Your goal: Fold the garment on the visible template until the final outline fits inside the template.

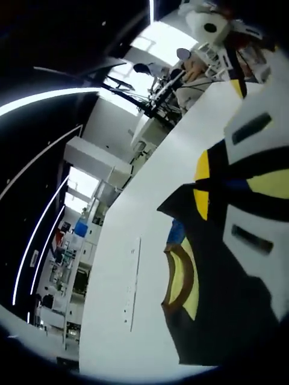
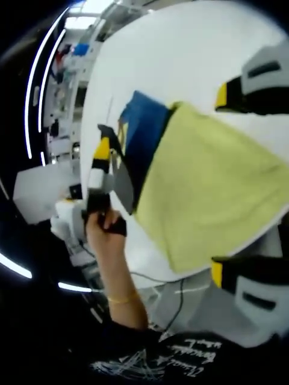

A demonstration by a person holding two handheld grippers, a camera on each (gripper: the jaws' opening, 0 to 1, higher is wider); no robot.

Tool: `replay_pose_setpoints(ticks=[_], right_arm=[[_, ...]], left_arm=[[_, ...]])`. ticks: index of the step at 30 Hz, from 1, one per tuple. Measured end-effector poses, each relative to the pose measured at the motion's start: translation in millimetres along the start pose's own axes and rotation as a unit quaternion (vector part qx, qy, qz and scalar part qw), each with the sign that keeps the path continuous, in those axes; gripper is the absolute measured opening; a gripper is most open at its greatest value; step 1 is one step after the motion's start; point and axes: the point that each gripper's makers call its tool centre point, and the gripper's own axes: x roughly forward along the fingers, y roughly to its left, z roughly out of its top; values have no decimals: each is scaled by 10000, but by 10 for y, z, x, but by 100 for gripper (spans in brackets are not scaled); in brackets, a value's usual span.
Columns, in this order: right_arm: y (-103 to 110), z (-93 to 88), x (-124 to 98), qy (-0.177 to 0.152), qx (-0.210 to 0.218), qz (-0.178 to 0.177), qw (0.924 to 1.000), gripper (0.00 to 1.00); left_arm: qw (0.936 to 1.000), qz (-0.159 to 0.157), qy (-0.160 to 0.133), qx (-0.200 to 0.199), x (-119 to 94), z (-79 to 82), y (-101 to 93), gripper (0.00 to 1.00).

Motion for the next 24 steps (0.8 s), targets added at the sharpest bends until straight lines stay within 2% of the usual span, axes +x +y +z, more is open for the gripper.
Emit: replay_pose_setpoints(ticks=[13, 20, 24], right_arm=[[-30, -22, 5, -8, 70, -35, 10000, 99], [-49, -20, 14, -45, 102, -53, 9999, 99], [-55, -31, 15, -46, 121, -65, 9999, 99]], left_arm=[[9994, -32, 333, -109, 165, -301, -17, 0], [9990, -102, 360, -233, 264, -363, -66, 0], [9985, -99, 474, -236, 308, -467, -64, 0]])
